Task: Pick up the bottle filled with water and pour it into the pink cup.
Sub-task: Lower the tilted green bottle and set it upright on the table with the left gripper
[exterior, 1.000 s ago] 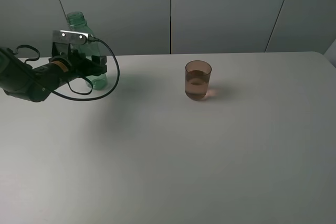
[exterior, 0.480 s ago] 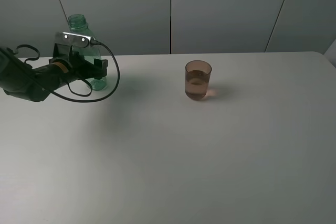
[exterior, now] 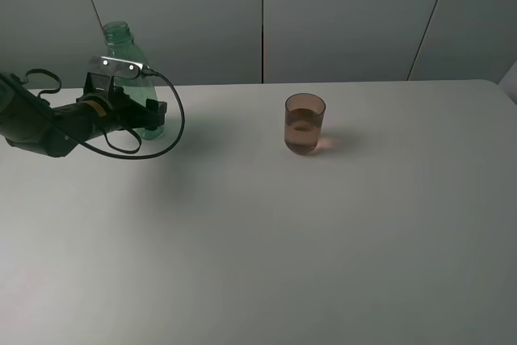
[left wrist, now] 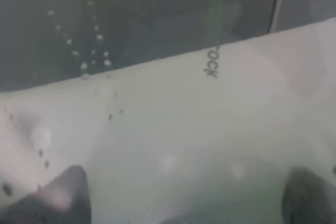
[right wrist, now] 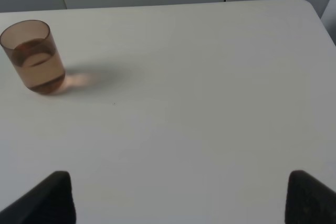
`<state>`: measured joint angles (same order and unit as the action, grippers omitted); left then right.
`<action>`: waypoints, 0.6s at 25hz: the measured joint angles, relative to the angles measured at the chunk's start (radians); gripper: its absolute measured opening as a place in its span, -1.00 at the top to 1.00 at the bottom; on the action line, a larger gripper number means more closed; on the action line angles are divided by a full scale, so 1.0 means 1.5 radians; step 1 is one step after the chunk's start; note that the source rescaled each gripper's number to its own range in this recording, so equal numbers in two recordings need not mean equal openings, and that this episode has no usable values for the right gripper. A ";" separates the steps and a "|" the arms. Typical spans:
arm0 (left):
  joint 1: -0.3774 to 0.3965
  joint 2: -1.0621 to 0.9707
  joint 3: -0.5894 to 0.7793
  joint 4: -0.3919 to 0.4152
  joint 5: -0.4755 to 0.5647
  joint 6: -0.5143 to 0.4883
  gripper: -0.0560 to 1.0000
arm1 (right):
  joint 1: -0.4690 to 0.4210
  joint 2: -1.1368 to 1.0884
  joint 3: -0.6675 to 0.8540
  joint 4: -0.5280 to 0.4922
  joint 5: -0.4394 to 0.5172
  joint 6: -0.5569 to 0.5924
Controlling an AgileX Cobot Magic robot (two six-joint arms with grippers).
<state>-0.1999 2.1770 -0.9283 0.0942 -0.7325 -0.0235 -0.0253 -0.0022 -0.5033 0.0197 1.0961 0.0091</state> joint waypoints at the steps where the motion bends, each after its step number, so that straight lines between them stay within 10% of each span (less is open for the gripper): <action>1: 0.000 0.000 0.000 0.000 0.004 0.000 -0.91 | 0.000 0.000 0.000 0.000 0.000 0.000; 15: 0.000 -0.059 0.026 0.016 0.138 0.006 -0.91 | 0.000 0.000 0.000 0.000 0.000 0.000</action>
<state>-0.1999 2.0890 -0.8893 0.1185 -0.5262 -0.0145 -0.0253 -0.0022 -0.5033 0.0197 1.0961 0.0091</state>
